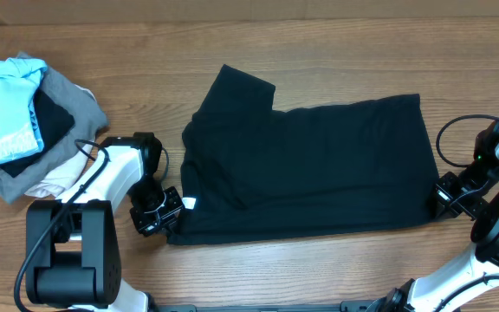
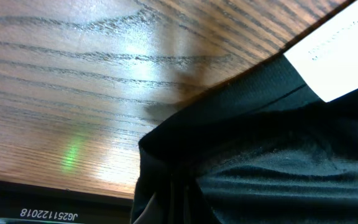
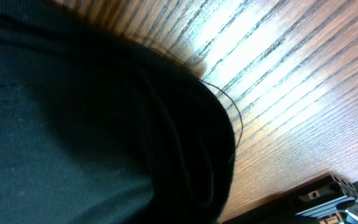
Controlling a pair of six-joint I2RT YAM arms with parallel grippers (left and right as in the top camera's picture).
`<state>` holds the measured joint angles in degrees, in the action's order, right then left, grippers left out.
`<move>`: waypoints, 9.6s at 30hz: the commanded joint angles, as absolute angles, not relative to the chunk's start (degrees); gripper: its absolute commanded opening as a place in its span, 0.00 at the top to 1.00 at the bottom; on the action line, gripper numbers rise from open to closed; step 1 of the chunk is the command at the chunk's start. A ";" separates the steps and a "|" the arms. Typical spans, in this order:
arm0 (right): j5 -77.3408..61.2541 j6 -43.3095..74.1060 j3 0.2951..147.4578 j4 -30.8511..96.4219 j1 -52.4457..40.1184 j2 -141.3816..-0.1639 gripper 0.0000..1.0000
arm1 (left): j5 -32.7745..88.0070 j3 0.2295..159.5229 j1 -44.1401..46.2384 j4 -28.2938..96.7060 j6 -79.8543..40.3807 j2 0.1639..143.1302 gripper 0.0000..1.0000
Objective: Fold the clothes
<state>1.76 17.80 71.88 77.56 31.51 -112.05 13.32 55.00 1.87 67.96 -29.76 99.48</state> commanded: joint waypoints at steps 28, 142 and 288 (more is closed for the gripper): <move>-9.93 10.22 80.01 75.57 31.51 -92.14 0.38 | 26.68 82.96 1.87 34.89 -12.40 102.50 0.11; -9.67 18.06 80.77 6.50 14.06 -124.36 0.96 | 19.35 132.51 8.10 70.30 -19.29 138.63 0.96; -12.51 -1.17 83.96 83.72 -1.52 -101.27 0.96 | 19.14 72.16 8.05 61.32 -17.87 99.98 0.50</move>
<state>-12.58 -4.36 82.98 83.57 2.39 -102.65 18.41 70.98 8.14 61.23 -18.70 101.49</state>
